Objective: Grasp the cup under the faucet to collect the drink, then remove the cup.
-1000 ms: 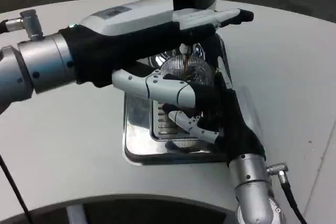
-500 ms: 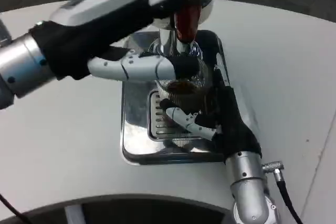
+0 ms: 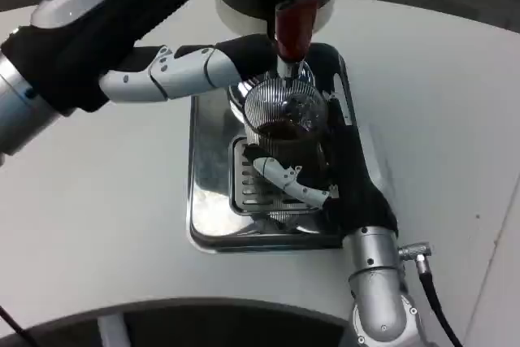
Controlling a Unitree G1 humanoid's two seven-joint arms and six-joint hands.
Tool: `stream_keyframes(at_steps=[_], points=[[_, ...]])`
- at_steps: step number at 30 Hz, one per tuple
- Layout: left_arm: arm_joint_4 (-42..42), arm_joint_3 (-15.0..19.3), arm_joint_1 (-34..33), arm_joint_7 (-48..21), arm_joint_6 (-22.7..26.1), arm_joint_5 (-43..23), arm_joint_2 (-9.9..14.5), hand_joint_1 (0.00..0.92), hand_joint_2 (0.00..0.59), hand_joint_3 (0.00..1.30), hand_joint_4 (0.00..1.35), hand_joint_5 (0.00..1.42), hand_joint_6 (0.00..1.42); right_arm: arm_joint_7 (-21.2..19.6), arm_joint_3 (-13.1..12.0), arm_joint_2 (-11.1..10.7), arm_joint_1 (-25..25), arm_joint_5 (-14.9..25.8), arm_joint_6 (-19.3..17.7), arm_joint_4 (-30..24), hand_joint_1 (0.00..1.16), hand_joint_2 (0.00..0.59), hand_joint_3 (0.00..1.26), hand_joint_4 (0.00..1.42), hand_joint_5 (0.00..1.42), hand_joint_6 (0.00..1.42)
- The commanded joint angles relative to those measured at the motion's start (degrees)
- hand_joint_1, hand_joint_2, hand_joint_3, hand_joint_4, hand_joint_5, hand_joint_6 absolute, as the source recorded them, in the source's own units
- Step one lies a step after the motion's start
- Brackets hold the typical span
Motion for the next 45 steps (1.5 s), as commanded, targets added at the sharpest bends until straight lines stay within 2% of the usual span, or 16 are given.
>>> stream_keyframes(at_steps=[1, 4, 7, 10, 13, 16, 26, 32, 37, 45], points=[[0.00, 0.32, 1.00, 0.48, -0.82, -0.46, 0.58, 0.000, 0.193, 0.00, 0.00, 0.06, 0.02, -0.86, -0.63, 0.89, -0.05, 1.29, -0.62, 3.65, 0.91, 0.192, 0.20, 0.39, 0.35, 0.45], [-0.03, 0.32, 1.07, 0.43, -0.65, -0.43, 0.65, 0.000, 0.191, 0.00, 0.00, 0.06, 0.03, -3.34, -0.33, 0.80, 0.01, 0.04, -2.04, 4.08, 1.00, 0.203, 0.38, 0.58, 0.54, 0.63], [0.03, 0.18, 1.02, 0.27, -0.35, -0.40, 0.74, 0.000, 0.190, 0.00, 0.00, 0.06, 0.03, -5.87, -0.09, 1.08, 0.58, -0.91, -2.78, 3.74, 1.02, 0.190, 0.48, 0.67, 0.66, 0.74], [-0.16, -0.02, 1.13, 0.06, -0.14, -0.60, 0.69, 0.000, 0.190, 0.00, 0.00, 0.06, 0.03, -7.70, 0.23, 1.13, 0.97, -1.73, -3.09, 3.44, 1.08, 0.174, 0.56, 0.72, 0.75, 0.84], [-0.39, -0.04, 1.34, -0.01, 0.02, -0.83, 0.61, 0.000, 0.188, 0.00, 0.00, 0.05, 0.03, -9.92, 0.28, 1.26, 1.82, -2.59, -3.12, 2.60, 1.11, 0.130, 0.65, 0.81, 0.83, 0.93], [-0.55, -0.02, 1.53, 0.00, 0.11, -0.92, 0.62, 0.000, 0.187, 0.00, 0.00, 0.05, 0.03, -10.77, 0.48, 1.18, 2.43, -3.24, -3.16, 1.73, 1.13, 0.121, 0.70, 0.87, 0.88, 1.01], [-2.64, 1.34, 3.58, 0.21, 1.12, -1.82, 1.14, 0.000, 0.187, 0.00, 0.00, 0.03, 0.01, -11.79, 1.26, 1.99, 4.23, -4.40, -3.03, -1.37, 1.14, 0.109, 0.73, 0.90, 0.93, 1.11], [-5.02, 3.00, 6.57, 0.70, 3.16, -2.16, 1.31, 0.000, 0.188, 0.00, 0.00, 0.03, 0.00, -11.61, 2.39, 2.49, 6.94, -5.94, -2.28, -6.94, 1.15, 0.114, 0.74, 0.91, 0.93, 1.12], [-7.32, 4.55, 10.79, 1.36, 4.48, -1.97, 1.17, 0.000, 0.189, 0.00, 0.00, 0.00, 0.00, -10.66, 2.50, 3.25, 10.90, -5.64, 0.06, -12.05, 1.14, 0.114, 0.75, 0.91, 0.93, 1.13], [-12.42, 8.40, 21.50, 3.64, 6.49, -0.18, 1.03, 0.000, 0.186, 0.00, 0.00, 0.00, 0.00, -7.93, 4.75, 1.77, 17.22, -6.65, 1.38, -20.45, 1.15, 0.115, 0.75, 0.91, 0.93, 1.13]])
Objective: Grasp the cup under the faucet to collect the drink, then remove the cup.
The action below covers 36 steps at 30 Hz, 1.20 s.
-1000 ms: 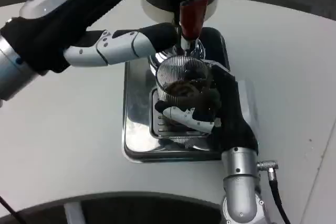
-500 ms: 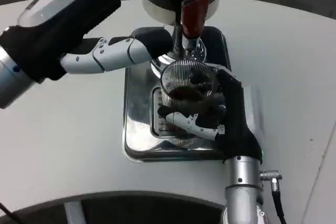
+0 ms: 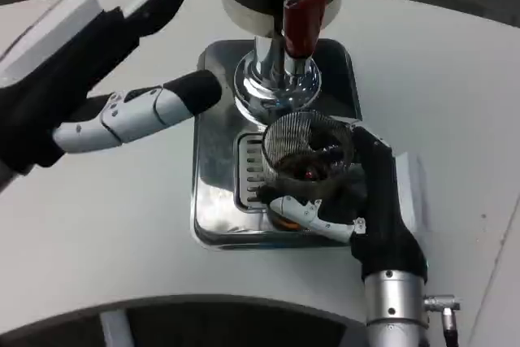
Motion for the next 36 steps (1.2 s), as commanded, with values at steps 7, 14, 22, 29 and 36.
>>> stream_keyframes(at_steps=[7, 14, 22, 29, 36], points=[[-7.08, 3.99, 12.84, 1.68, 5.07, 6.66, 2.69, 0.000, 0.174, 0.00, 0.00, 0.00, 0.00, 3.87, 2.79, -0.04, 6.93, -0.35, 0.60, -12.45, 1.15, 0.121, 0.75, 0.91, 0.93, 1.13], [-5.56, 4.07, 14.81, 2.44, 4.74, 9.07, 4.68, 0.000, 0.166, 0.00, 0.00, 0.00, 0.00, 6.52, 2.96, -0.38, 10.01, -0.38, 1.54, -17.55, 1.15, 0.118, 0.75, 0.91, 0.93, 1.15], [-6.20, 3.66, 17.81, 2.60, 5.61, 13.70, 5.77, 0.000, 0.147, 0.00, 0.00, 0.00, 0.00, 6.96, 2.78, -0.33, 9.64, -0.47, 1.37, -18.29, 1.15, 0.123, 0.75, 0.92, 0.93, 1.16], [-8.37, 2.40, 20.91, 1.53, 6.47, 20.18, 8.49, 0.000, 0.100, 0.00, 0.00, 0.00, 0.00, 9.66, 2.47, -0.69, 11.49, 0.53, 2.04, -22.63, 1.15, 0.120, 0.75, 0.92, 0.93, 1.16], [-12.37, 0.64, 23.50, 1.91, 6.77, 25.08, 8.58, 0.000, 0.076, 0.00, 0.00, 0.00, 0.00, 15.01, 3.74, -1.16, 14.98, 1.67, 3.47, -30.69, 1.15, 0.119, 0.75, 0.92, 0.93, 1.17]])
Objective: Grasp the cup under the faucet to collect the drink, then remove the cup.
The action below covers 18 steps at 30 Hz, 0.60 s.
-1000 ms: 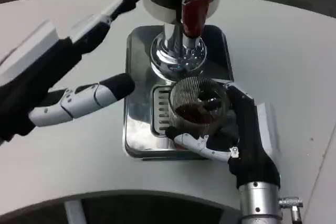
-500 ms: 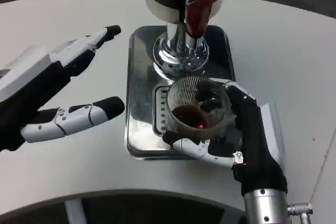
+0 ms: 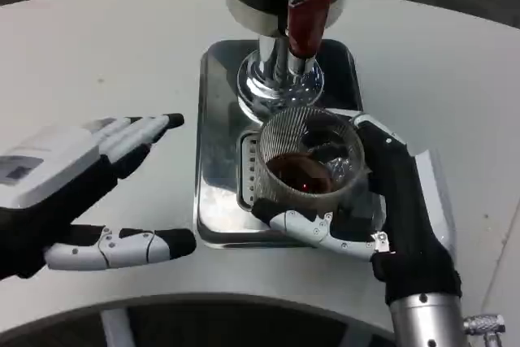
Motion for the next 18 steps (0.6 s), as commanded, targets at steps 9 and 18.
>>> stream_keyframes(at_steps=[9, 18], points=[[-7.30, 1.39, 8.40, 8.30, -5.71, 6.58, -5.08, 0.000, 0.055, 0.00, 0.00, 0.00, 0.00, 10.84, 0.73, -2.46, 6.02, 3.02, 2.78, -14.24, 1.16, 0.123, 0.75, 0.92, 0.93, 1.17], [-12.03, 1.79, 14.56, 11.13, -6.51, 9.06, -9.60, 0.000, 0.052, 0.00, 0.00, 0.00, 0.00, 18.53, -1.24, -5.70, 10.82, 4.40, 7.48, -25.65, 1.16, 0.124, 0.75, 0.92, 0.92, 1.18]])
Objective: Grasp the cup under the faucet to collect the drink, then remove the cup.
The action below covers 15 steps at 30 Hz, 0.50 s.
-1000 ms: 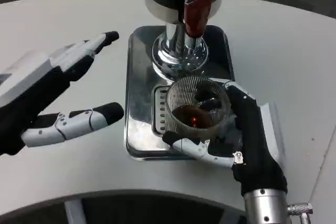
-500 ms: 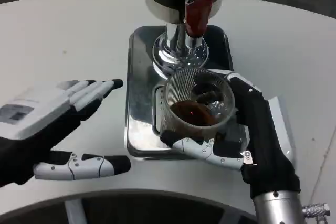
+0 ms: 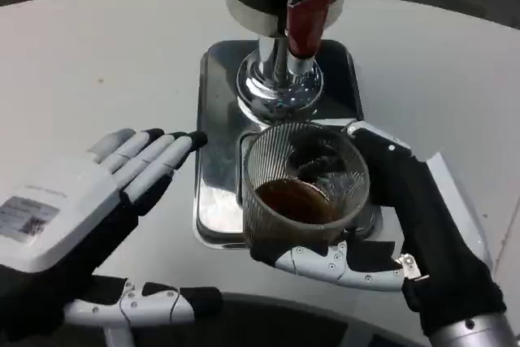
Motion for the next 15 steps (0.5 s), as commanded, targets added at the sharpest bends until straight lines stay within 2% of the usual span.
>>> stream_keyframes(at_steps=[1, 5, 10, 15], points=[[-3.81, -0.09, 4.27, 0.99, -0.47, 0.74, -2.84, 0.000, 0.057, 0.00, 0.00, 0.00, 0.00, 2.45, -0.24, -0.94, 2.81, 0.84, 1.93, -6.75, 1.16, 0.124, 0.75, 0.92, 0.92, 1.18], [-6.60, -0.87, 8.50, 0.22, -1.04, 1.68, -4.49, 0.000, 0.058, 0.00, 0.00, 0.00, 0.00, 3.88, 0.23, -1.41, 6.05, 0.48, 3.54, -11.17, 1.16, 0.125, 0.75, 0.92, 0.92, 1.18], [-8.34, -0.87, 10.56, -0.03, -1.52, 1.45, -4.75, 0.000, 0.053, 0.00, 0.00, 0.00, 0.00, 5.31, 0.36, -2.00, 8.97, 0.50, 4.68, -15.72, 1.16, 0.125, 0.75, 0.92, 0.92, 1.18], [-10.17, -1.51, 10.77, -0.84, -0.57, 2.43, -4.60, 0.000, 0.049, 0.00, 0.00, 0.00, 0.00, 6.81, -0.73, -3.46, 11.20, 2.34, 4.43, -17.62, 1.16, 0.125, 0.75, 0.92, 0.92, 1.18]])
